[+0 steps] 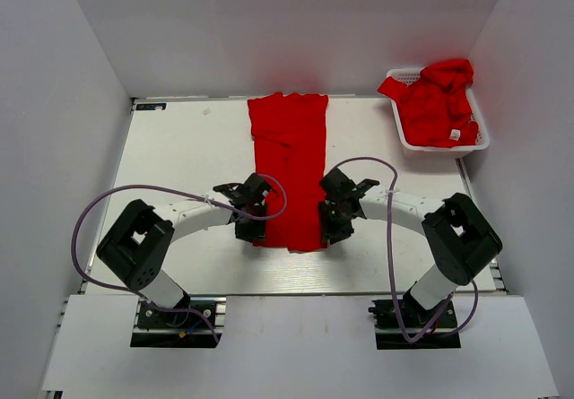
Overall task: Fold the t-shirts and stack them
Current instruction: Grab the bottom of the folded rectangular tshirt with both arms, then fold the folded rectangular tshirt in 1/3 of the way
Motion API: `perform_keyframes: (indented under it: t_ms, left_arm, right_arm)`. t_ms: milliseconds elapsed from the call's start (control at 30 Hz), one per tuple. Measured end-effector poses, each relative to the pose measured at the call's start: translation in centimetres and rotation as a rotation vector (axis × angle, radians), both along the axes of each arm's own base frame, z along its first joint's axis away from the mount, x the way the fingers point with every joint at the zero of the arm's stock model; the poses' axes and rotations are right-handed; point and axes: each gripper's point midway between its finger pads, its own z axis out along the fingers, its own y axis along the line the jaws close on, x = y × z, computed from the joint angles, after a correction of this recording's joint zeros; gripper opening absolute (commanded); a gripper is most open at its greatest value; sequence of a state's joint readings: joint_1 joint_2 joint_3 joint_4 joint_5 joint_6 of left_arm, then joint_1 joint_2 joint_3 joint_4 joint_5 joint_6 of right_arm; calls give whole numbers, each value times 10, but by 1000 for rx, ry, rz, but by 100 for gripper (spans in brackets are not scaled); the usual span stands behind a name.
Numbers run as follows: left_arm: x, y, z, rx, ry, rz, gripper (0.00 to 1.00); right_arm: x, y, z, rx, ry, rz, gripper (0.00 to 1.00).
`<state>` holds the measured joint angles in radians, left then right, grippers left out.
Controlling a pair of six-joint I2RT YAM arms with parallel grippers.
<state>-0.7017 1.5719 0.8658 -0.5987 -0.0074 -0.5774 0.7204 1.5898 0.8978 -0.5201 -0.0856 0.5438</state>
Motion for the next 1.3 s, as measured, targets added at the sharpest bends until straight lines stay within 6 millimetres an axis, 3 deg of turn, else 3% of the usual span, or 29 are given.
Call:
perform_keyframes:
  t_ms: [200,333,567,900,1100,1300]
  left_arm:
    - [-6,0,-1,9,17,-2,24]
    - [-10,2,-1,19,40,12,0]
    - [-7,-5,13,17,41,8,0]
    - [19,-18,53,-32,-39,61,0]
    - [52,-23,77,-23,-118,135,0]
    - [95,-17,77,5,-140,231,0]
  right_arm:
    - [-5,1,-6,0,31,8,0]
    - [-5,1,-6,3,32,8,0]
    - [-6,2,-2,19,24,18,0]
    - [13,9,29,63,-96,37,0]
    - [50,19,46,46,-188,24,0]
    - [98,23,56,14,-264,-25,0]
